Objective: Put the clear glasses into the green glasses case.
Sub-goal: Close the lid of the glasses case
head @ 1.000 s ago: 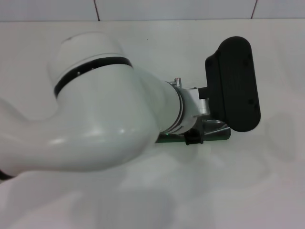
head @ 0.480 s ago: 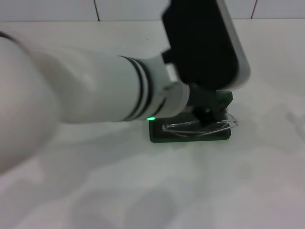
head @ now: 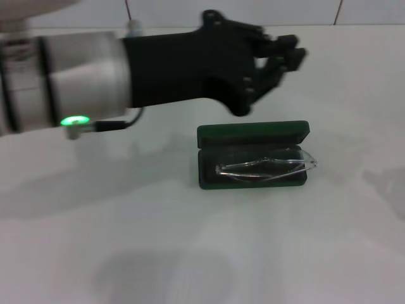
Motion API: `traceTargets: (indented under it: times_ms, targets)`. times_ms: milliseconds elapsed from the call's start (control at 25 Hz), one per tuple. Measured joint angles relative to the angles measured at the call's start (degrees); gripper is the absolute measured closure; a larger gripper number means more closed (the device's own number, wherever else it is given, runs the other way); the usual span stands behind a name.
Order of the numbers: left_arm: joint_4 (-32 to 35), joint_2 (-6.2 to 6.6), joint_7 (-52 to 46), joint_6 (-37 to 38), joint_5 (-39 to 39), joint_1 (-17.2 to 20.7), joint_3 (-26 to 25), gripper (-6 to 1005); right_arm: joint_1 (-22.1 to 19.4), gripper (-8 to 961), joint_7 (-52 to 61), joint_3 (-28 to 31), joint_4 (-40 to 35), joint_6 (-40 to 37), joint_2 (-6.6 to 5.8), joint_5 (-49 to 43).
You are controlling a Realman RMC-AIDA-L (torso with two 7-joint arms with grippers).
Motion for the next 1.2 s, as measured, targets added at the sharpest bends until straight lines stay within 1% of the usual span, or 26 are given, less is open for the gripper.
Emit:
traceTargets:
  times_ms: [40,160,240,320,400,520,560,600,720,840,960,1200]
  targets:
    - [-1.40,0.00,1.78,1.64,-2.81,0.34,-1.73,881,0.00,936,0.69,-0.24,-1.97,0.00,0.75,-0.74]
    - [-9.83,0.01,8.06,11.03,-13.69,0.27,-9.50,882,0.02,936,2.79,-1.99,-7.52,0.05,2.85,-2.77]
    - [-16.33,0.02,12.00,17.69,-20.11,-0.40,-14.30,883,0.03,936,4.73,-4.57,-10.59,0.38,3.76,-3.70]
    - [-23.43,0.04,16.04,24.96,-25.35,-1.44,-19.16,891,0.07,936,6.98,-8.14,-12.72,1.07,4.08,-4.00]
    - [-29.92,0.15,19.25,31.17,-28.46,-2.53,-23.52,905,0.24,936,9.10,-11.66,-14.25,2.05,4.13,-4.02]
    - [-40.92,0.63,23.81,40.80,-30.78,-4.56,-30.84,919,0.60,936,12.09,-16.06,-16.26,4.25,4.15,-4.02]
    - [-43.60,0.79,24.84,42.47,-30.89,-4.97,-32.45,919,0.71,936,12.94,-17.13,-16.83,4.93,4.16,-4.02]
    - [-47.82,1.05,26.44,44.50,-30.87,-5.43,-34.82,919,0.76,936,14.08,-18.21,-17.61,5.76,4.15,-4.01]
    - [-54.89,1.91,30.41,45.77,-30.44,-5.39,-37.02,919,1.14,937,19.02,-22.44,-20.76,7.85,4.17,-3.98]
    - [-58.76,2.53,34.11,45.89,-29.47,-4.81,-37.12,919,1.50,937,26.19,-27.18,-25.11,9.85,4.19,-4.98]
    - [-60.66,2.46,36.12,45.93,-27.96,-4.42,-37.34,919,2.54,937,33.91,-31.07,-29.50,10.80,4.20,-8.02]
    - [-63.90,2.25,39.29,45.93,-27.36,-4.35,-37.46,919,5.84,937,47.40,-37.44,-35.33,10.00,4.11,-15.83]
